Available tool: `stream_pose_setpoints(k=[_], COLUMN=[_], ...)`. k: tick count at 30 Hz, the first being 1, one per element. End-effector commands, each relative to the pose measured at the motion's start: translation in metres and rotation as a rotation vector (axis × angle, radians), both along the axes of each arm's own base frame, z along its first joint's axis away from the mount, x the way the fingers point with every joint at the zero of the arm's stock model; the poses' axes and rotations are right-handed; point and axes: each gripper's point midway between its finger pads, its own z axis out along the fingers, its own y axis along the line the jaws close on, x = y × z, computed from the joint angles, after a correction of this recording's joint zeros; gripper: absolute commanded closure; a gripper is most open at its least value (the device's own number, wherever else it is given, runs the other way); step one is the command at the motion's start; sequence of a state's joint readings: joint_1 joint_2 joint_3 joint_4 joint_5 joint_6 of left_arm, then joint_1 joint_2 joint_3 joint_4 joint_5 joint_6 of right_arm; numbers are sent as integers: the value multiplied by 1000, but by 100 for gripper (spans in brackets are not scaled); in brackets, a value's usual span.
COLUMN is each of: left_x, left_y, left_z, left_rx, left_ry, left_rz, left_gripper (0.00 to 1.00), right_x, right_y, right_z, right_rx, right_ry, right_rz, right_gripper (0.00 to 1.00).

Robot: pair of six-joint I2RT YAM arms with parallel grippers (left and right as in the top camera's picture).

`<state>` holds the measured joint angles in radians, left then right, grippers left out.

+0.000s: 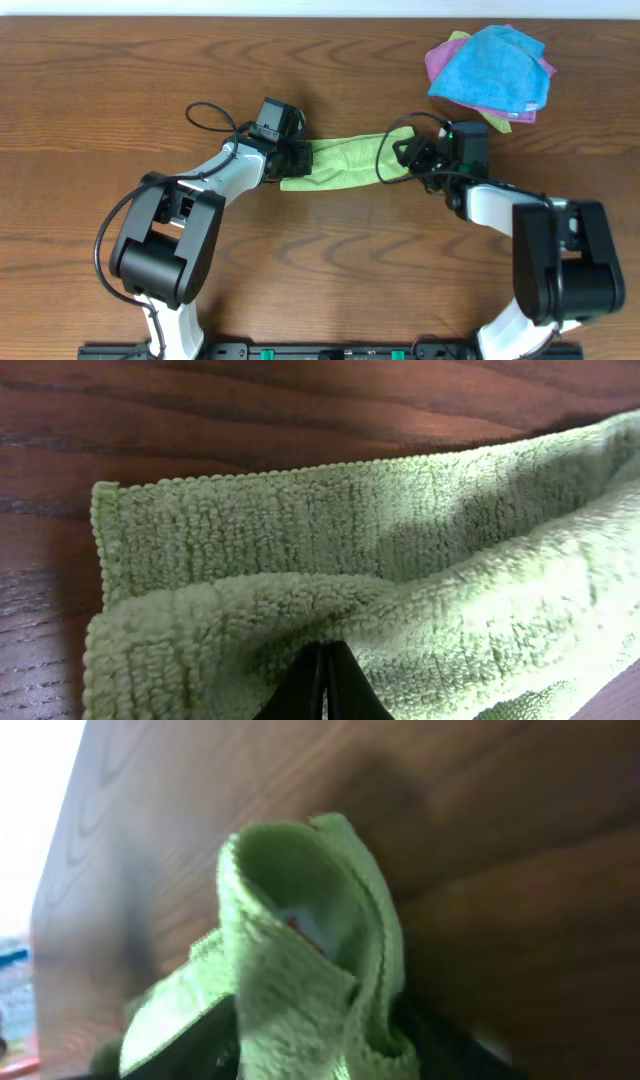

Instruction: Fold the cloth

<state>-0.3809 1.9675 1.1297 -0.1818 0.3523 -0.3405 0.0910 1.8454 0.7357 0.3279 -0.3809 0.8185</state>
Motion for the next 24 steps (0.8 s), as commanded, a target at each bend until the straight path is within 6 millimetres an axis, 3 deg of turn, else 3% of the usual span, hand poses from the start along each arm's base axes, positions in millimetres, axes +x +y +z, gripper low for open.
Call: stream_pose_setpoints(k=[1,5,9,13,21,24], left_x=[-3,-6,-8,-8,-7,-6], left_y=[4,5,6,6,7,8], left_z=[-12,-14,-14,-14,-15,-14], left_rx=[20,23,26,27,33,38], left_ry=[29,48,55,55,51,46], left_rz=[10,19,19,19,23,27], left_gripper=[94,94,94,94,94,94], right_x=[-13,0,2,6,7,0], right_y=[1,4,4,9,25,39], right_z=[-33,-23,-21,-4,77,92], right_rx=[-39,-93,-102,-115,-149,-145], right_ry=[78,-24,-39,-112,-309,-344], right_rz=[-24,7,15,79,162,211], right_gripper=[59,64,99,99,99,99])
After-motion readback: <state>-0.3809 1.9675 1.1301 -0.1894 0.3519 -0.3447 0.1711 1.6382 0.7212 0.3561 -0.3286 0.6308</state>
